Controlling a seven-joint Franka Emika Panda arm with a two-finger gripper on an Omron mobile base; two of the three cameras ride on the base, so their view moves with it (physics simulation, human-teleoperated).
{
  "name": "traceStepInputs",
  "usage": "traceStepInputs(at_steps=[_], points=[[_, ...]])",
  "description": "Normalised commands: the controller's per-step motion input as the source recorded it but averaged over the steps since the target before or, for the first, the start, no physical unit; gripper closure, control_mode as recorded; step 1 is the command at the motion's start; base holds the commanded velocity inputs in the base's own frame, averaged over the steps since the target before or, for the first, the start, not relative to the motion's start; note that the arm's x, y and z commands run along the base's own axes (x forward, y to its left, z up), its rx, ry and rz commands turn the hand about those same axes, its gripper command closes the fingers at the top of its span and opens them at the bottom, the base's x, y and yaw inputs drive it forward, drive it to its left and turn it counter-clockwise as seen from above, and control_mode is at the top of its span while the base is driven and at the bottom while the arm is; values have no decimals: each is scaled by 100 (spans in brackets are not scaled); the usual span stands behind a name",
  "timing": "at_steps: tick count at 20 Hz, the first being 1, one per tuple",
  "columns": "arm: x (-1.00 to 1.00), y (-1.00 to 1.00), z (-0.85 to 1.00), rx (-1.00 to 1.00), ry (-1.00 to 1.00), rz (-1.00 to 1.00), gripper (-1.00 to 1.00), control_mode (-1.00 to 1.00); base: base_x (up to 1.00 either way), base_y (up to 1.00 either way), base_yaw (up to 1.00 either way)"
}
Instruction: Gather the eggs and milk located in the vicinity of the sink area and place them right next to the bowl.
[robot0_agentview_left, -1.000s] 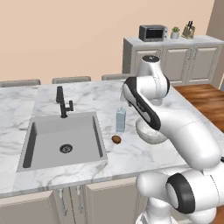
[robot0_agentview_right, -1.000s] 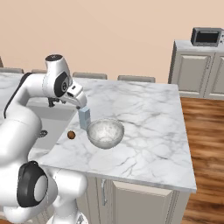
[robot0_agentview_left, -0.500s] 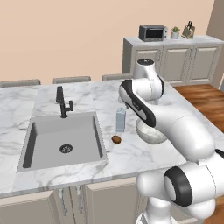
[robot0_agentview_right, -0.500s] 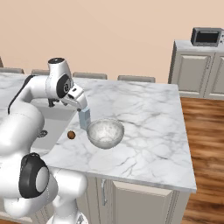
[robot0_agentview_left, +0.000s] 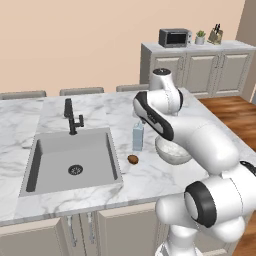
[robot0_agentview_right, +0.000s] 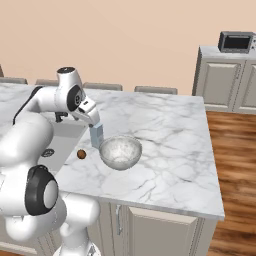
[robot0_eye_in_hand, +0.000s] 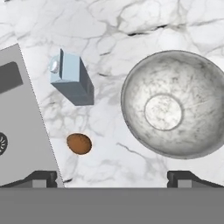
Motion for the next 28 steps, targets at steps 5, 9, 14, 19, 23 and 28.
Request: traceStepInputs(at_steps=[5, 9, 14, 19, 23, 28], points=[[18, 1, -7, 0, 0, -5, -100, -100, 0, 0, 0], [17, 2, -11, 0, 0, -4, -100, -100, 0, 0, 0], [19, 4, -13, 0, 0, -3, -100, -100, 0, 0, 0], [19, 1, -9, 2, 1, -3, -100, -100, 0, 0, 0], [17, 0, -6, 5, 1, -3, -100, -100, 0, 0, 0], [17, 0, -10, 4, 2, -3, -100, -100, 0, 0, 0]])
